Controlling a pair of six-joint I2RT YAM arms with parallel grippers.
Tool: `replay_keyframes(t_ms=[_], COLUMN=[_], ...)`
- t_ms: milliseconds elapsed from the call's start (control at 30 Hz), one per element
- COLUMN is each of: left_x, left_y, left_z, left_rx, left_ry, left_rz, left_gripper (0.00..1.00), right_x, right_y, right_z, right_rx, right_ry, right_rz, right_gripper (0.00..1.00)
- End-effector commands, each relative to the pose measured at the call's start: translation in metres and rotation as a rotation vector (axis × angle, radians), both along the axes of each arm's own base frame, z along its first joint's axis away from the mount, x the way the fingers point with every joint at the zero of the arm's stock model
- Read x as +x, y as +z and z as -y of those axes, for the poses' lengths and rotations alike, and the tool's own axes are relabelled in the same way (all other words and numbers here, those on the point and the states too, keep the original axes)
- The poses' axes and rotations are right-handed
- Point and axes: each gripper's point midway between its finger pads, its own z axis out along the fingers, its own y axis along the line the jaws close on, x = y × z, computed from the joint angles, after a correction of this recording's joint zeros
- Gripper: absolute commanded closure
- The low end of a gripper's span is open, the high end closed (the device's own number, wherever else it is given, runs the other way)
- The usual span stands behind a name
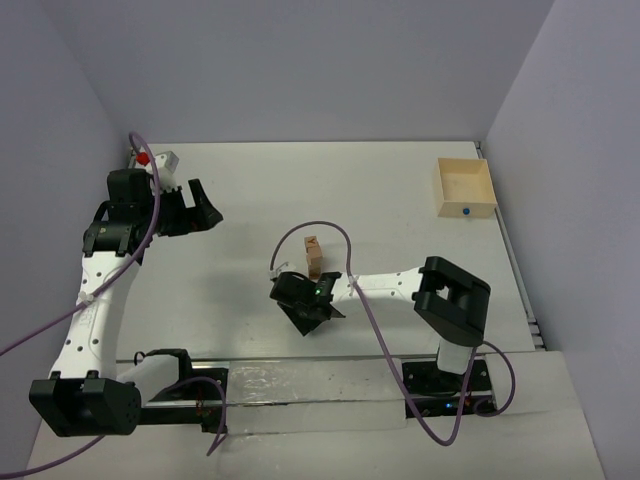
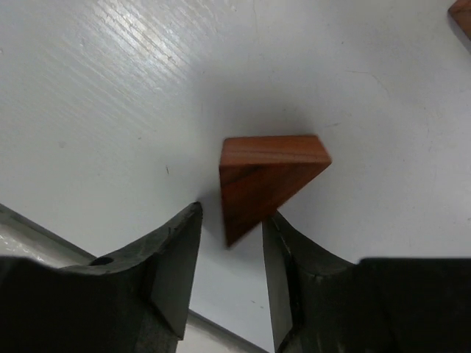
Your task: Build the wood block tower
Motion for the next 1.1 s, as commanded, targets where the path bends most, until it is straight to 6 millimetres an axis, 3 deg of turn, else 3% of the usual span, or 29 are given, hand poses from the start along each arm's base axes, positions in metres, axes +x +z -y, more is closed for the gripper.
replay_keyframes(t_ms=[0,267,467,667,800,867,1067], left_x=[0.001,-0.005,-0.013,-0.032,-0.045,-0.047,-0.044], left_y=[0.006,0.001,0.005,0.023,0.028,0.033,0.055], left_z=[0.002,0.003,0.005,0.012,0.022,0.019,0.019], left_rx=[-0.008,-0.009,-0.012,-0.064,-0.152,-0.197,-0.393], left_ry=[-0.007,-0.013,-0.035,-0.071,-0.123,-0.124,-0.163], left_rz=[0.037,0.024,0.025,0.019,-0.023,-0.051,-0.144], left_gripper=[0.01,0.01,0.01,0.04,0.05,0.07,0.08], right_x=[0.020,0.024,0.024,0.035,0.040,0.050,0.104], right_y=[0.010,0.050,0.092,0.174,0.199,0.207,0.247], right_z=[-0.008,-0.027,-0.049,-0.089,-0.103,-0.105,-0.113], right_rx=[0.037,0.140,0.265,0.478,0.536,0.548,0.604], right_ry=[-0.045,-0.028,0.015,0.026,0.017,-0.016,-0.182], right_rz=[0.075,0.103,0.119,0.181,0.192,0.222,0.363], right_gripper=[0.61,1.00,1.00,1.00,1.00,1.00,1.00])
